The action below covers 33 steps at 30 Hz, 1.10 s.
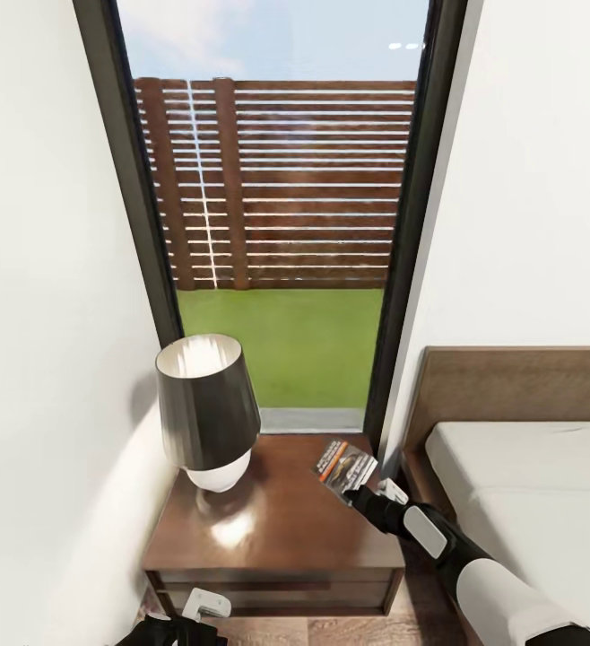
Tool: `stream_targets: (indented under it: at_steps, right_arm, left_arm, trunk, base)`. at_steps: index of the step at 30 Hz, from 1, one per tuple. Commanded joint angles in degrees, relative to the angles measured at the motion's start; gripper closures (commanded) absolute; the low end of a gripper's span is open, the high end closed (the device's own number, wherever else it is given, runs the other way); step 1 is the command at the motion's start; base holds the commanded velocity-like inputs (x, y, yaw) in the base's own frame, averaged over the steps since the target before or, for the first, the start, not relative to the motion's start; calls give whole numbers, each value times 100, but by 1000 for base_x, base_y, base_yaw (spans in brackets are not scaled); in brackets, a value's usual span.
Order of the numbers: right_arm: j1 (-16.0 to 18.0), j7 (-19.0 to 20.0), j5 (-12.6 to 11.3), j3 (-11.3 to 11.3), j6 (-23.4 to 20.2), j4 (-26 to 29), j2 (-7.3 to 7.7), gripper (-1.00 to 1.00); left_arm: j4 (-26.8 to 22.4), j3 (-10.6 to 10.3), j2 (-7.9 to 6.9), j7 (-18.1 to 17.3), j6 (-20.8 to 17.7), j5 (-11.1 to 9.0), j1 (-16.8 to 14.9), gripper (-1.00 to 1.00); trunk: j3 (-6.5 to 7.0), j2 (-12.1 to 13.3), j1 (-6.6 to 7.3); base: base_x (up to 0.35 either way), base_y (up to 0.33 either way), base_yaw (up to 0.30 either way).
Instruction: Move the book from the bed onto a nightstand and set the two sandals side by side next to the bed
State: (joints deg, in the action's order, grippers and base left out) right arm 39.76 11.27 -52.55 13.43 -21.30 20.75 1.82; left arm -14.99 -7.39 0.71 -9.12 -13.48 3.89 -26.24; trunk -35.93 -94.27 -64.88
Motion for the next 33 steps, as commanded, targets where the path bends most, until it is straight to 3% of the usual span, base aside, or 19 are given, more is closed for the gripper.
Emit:
stream_targets:
  at_steps: [1,33]
  right_arm:
    - [4,-33,-24,20,-15,7,-2,100]
    - [102,-125,-27,20,-15,17,-38,100]
  left_arm:
    - [-13,1,0,-19,-30,41,0,-100]
    - [-13,1,0,-19,31,41,-2,-100]
  trunk:
    - [-24,-44,-22]
    - [-598,-1328,-725]
  base:
    - [0,0,0]
    - [0,0,0]
